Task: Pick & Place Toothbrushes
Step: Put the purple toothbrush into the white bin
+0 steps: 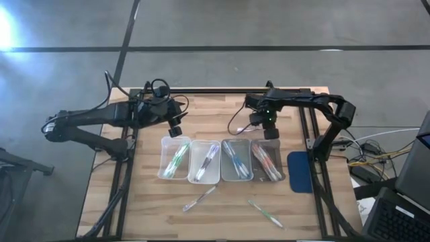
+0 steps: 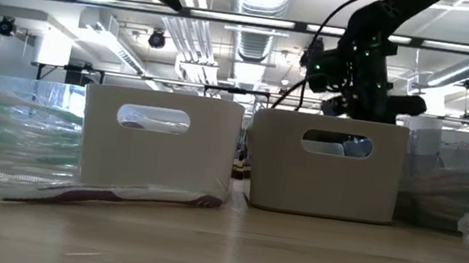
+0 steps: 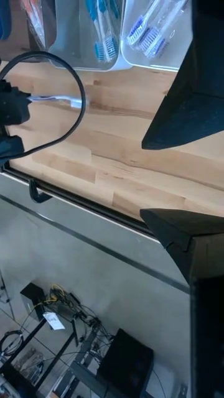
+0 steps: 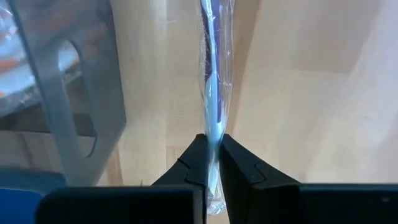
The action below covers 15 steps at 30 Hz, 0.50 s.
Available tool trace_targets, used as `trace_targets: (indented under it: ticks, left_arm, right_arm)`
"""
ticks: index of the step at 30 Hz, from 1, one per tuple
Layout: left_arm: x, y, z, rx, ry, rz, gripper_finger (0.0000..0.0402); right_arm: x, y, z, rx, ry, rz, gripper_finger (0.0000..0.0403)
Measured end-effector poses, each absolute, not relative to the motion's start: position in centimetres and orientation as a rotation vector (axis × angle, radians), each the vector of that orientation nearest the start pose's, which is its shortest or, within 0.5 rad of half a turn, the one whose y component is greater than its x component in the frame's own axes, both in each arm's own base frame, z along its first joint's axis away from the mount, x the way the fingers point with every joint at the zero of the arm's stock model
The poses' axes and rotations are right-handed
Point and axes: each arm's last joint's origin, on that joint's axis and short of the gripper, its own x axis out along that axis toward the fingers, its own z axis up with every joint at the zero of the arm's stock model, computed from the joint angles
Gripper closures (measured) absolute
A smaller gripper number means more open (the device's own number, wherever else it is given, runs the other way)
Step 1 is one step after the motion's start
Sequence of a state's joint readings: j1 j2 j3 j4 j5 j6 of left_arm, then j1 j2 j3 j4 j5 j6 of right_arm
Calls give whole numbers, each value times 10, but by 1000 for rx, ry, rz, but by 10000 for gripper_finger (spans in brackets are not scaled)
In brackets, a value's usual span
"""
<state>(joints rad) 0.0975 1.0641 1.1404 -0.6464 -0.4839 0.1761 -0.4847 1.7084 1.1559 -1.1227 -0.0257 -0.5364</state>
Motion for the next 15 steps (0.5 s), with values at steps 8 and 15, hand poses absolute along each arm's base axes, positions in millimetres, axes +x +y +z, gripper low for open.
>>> trace_targets:
  ticks: [8, 15]
  left_arm:
    - [207, 34, 362, 279, 624, 524, 232]
    - [207, 34, 362, 264, 623, 531, 232]
  right_arm:
    - [262, -137, 218, 7, 1602, 69, 385]
    - [259, -135, 250, -33, 1494, 29, 385]
